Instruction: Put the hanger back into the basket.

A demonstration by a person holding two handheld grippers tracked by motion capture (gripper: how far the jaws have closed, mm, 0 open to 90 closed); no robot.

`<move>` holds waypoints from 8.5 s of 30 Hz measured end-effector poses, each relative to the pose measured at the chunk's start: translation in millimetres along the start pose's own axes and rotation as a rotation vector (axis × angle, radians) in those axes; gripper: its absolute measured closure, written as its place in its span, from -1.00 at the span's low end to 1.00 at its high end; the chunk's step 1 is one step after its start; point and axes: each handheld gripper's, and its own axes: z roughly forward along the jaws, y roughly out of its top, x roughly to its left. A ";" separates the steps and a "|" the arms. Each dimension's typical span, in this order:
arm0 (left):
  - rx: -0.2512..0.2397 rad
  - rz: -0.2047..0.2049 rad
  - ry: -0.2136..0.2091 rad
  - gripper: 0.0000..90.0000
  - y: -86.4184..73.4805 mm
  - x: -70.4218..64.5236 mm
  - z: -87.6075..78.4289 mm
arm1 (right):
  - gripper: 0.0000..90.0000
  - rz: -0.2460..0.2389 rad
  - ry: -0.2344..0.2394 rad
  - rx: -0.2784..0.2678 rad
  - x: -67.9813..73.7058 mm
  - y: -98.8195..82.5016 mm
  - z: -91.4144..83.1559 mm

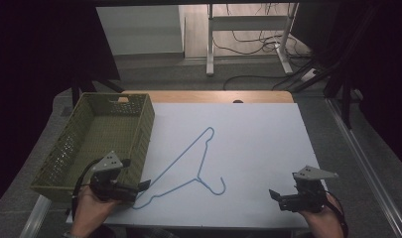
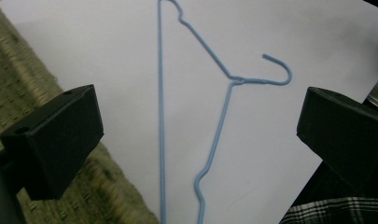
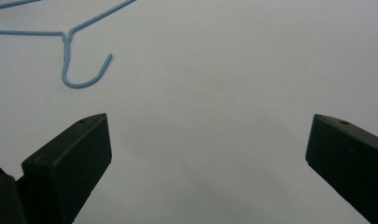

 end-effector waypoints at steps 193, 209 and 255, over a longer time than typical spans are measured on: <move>0.203 0.022 -0.183 0.92 35.7 -12.4 130.6 | 0.88 -0.320 0.277 -0.196 122.8 111.0 124.6; 0.192 0.263 0.028 0.72 60.3 -46.4 117.3 | 0.88 -0.245 0.230 -0.079 131.2 140.1 103.5; 0.025 -0.233 -0.327 0.94 93.3 33.7 28.4 | -0.49 -0.109 0.241 -0.143 58.7 97.9 27.7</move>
